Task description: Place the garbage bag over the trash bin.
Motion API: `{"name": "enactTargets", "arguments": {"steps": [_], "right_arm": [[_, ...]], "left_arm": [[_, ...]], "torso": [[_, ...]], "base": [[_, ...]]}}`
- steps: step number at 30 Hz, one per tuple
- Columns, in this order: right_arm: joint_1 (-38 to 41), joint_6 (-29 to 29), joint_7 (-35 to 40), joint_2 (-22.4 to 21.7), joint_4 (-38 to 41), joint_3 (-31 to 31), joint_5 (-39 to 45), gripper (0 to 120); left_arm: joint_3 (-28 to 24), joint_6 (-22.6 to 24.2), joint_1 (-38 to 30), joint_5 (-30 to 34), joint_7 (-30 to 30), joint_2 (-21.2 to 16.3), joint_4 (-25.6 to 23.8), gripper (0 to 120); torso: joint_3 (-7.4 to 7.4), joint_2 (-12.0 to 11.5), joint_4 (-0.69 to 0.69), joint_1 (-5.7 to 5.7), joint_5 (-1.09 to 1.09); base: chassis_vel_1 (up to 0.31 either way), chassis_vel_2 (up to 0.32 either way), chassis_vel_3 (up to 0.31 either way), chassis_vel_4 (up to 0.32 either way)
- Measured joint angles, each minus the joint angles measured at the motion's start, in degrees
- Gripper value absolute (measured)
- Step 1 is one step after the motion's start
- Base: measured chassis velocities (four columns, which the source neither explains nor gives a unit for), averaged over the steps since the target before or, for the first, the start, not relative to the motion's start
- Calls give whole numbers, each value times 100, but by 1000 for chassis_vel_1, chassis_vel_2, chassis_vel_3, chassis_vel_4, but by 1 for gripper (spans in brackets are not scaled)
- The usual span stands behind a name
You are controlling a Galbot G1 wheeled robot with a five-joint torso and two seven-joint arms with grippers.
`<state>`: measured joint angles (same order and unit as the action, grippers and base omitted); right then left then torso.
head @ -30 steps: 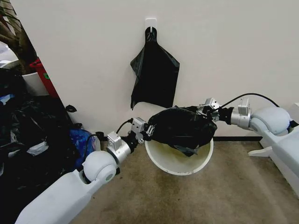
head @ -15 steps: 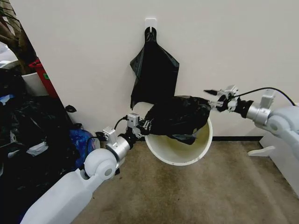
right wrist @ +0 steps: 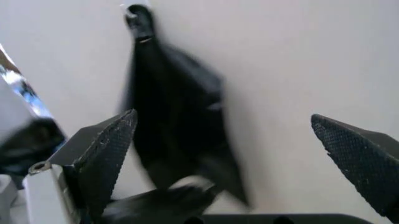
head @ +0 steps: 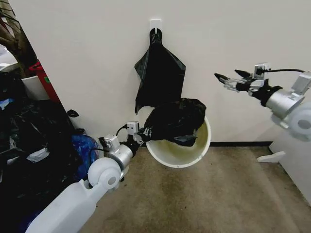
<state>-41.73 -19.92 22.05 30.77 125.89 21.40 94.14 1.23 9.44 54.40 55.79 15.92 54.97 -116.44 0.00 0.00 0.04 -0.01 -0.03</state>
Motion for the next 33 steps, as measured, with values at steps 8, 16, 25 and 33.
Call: {"name": "enactTargets", "arguments": {"steps": [8, 16, 25, 33], "right_arm": [[49, 51, 2557, 199, 1364, 254, 2641, 100], [2, 81, 3078, 332, 1535, 57, 2885, 100], [-40, 119, 3047, 366, 1564, -36, 2818, 82], [-94, 132, 2983, 375, 1560, -65, 2778, 52]], "left_arm": [[-130, 8, -157, 12, 300, 87, 78, 1], [-151, 13, -188, 5, 336, 85, 45, 1], [-146, 15, -174, -10, 337, 67, 1, 1], [-140, 16, -170, -17, 334, 67, -27, 1]], "torso": [[0, 0, -5, 0, 3], [0, 0, -4, 0, 3], [0, 0, -4, 0, 3], [0, 0, -4, 0, 3]], "base": [[0, 0, 0, 0], [0, 0, 0, 0], [0, 0, 0, 0], [0, 0, 0, 0]]}}
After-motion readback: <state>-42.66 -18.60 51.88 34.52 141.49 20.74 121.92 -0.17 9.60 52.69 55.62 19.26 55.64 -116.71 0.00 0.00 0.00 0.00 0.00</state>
